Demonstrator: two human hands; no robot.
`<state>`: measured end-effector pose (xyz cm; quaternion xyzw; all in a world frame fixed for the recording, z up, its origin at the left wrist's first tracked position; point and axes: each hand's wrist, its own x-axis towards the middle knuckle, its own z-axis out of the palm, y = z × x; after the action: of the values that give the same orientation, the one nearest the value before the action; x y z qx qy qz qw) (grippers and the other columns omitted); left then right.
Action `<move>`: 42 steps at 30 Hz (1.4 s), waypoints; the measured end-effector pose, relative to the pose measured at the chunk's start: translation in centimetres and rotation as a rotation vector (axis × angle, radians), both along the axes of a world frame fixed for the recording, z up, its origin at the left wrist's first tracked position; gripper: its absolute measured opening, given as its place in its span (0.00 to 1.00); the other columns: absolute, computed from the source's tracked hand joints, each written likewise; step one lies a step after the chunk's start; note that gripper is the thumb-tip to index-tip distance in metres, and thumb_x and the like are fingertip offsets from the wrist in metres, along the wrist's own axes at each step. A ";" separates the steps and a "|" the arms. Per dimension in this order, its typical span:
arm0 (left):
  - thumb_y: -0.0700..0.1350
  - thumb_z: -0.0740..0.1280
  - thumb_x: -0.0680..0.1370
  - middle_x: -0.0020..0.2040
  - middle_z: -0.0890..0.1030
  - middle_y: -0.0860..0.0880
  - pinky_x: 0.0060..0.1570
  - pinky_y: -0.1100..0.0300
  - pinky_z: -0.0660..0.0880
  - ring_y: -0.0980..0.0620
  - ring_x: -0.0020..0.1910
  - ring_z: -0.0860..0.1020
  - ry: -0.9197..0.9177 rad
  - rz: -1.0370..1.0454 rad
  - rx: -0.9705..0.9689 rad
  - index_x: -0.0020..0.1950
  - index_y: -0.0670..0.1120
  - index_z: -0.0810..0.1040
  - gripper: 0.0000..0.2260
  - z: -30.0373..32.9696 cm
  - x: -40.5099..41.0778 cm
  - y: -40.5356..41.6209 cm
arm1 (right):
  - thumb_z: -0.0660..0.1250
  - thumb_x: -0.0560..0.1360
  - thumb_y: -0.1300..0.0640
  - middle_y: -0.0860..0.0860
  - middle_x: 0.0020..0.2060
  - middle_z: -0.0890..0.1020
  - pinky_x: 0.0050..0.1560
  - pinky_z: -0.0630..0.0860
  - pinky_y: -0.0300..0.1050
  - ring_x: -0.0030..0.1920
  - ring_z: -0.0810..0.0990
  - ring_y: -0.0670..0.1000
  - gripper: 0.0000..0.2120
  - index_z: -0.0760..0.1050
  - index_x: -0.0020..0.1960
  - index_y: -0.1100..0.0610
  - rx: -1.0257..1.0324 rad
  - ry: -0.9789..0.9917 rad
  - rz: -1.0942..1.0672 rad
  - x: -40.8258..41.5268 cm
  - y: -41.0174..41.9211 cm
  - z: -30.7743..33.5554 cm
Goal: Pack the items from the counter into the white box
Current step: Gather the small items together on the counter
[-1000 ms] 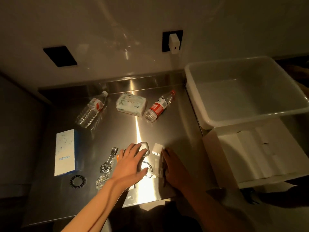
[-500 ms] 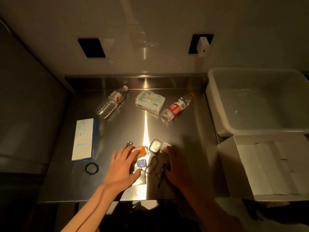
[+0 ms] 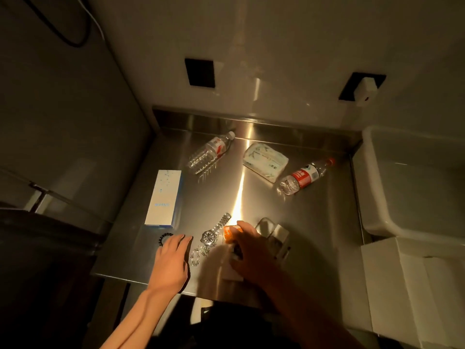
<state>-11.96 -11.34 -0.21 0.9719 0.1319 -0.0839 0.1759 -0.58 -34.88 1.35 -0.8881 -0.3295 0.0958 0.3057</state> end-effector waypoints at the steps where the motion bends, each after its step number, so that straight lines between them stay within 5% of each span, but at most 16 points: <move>1: 0.37 0.69 0.71 0.69 0.72 0.48 0.67 0.47 0.67 0.45 0.70 0.68 0.007 -0.003 0.007 0.73 0.49 0.70 0.30 -0.1 -0.2 0.1 | 0.69 0.62 0.53 0.53 0.59 0.74 0.53 0.73 0.53 0.57 0.74 0.56 0.27 0.75 0.61 0.58 0.002 -0.009 0.024 0.0 0.4 -0.2; 10: 0.42 0.72 0.76 0.69 0.75 0.44 0.69 0.43 0.66 0.39 0.72 0.69 0.036 -0.011 -0.019 0.65 0.51 0.80 0.18 -1.4 0.2 -0.6 | 0.71 0.61 0.32 0.47 0.71 0.65 0.69 0.66 0.59 0.71 0.65 0.55 0.43 0.65 0.72 0.48 -0.153 -0.078 0.083 -0.3 1.2 -2.6; 15: 0.48 0.71 0.77 0.67 0.74 0.49 0.67 0.52 0.62 0.44 0.66 0.70 0.000 0.039 -0.119 0.67 0.49 0.76 0.19 -1.2 0.5 -3.0 | 0.67 0.65 0.37 0.47 0.75 0.61 0.68 0.66 0.58 0.76 0.60 0.55 0.42 0.59 0.76 0.46 -0.250 -0.001 0.069 -0.6 0.5 -2.3; 22: 0.55 0.59 0.83 0.69 0.68 0.57 0.62 0.64 0.59 0.53 0.64 0.66 0.034 -0.015 -0.121 0.70 0.58 0.71 0.16 -1.8 0.6 -6.8 | 0.70 0.65 0.43 0.48 0.71 0.65 0.71 0.63 0.56 0.74 0.62 0.54 0.31 0.68 0.67 0.47 -0.160 -0.019 0.050 -0.8 -1.3 -1.6; 28: 0.46 0.73 0.72 0.58 0.77 0.50 0.56 0.50 0.71 0.45 0.59 0.74 -0.089 -0.219 -0.039 0.58 0.53 0.80 0.15 -1.7 0.6 -6.8 | 0.70 0.66 0.48 0.52 0.73 0.65 0.73 0.62 0.52 0.75 0.61 0.56 0.34 0.68 0.71 0.51 -0.136 -0.015 0.061 -0.9 -2.2 -2.2; 32: 0.47 0.74 0.70 0.60 0.77 0.51 0.59 0.49 0.71 0.46 0.59 0.74 -0.095 -0.138 0.027 0.60 0.54 0.80 0.19 -0.2 0.5 -5.0 | 0.68 0.68 0.46 0.51 0.73 0.67 0.72 0.64 0.50 0.74 0.63 0.53 0.32 0.70 0.71 0.49 -0.219 -0.042 0.047 -0.5 -1.3 -1.5; 37: 0.52 0.72 0.74 0.69 0.74 0.47 0.68 0.45 0.67 0.43 0.68 0.71 0.000 0.021 0.110 0.69 0.51 0.75 0.23 0.4 -0.4 -1.7 | 0.69 0.60 0.53 0.53 0.64 0.76 0.54 0.76 0.51 0.63 0.74 0.56 0.31 0.75 0.64 0.52 -0.194 -0.092 0.064 0.0 1.4 0.4; 42: 0.56 0.68 0.77 0.74 0.69 0.48 0.71 0.47 0.63 0.45 0.74 0.65 0.073 0.076 0.079 0.74 0.51 0.70 0.27 -0.1 -1.2 -0.6 | 0.75 0.62 0.47 0.54 0.71 0.71 0.64 0.73 0.57 0.72 0.69 0.56 0.37 0.71 0.70 0.49 -0.260 -0.076 0.122 -0.4 3.5 0.6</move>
<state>-13.20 -11.95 -0.31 0.9687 0.1781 -0.1074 0.1355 -1.02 -31.39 2.00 -0.9014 -0.3792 0.1226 0.1692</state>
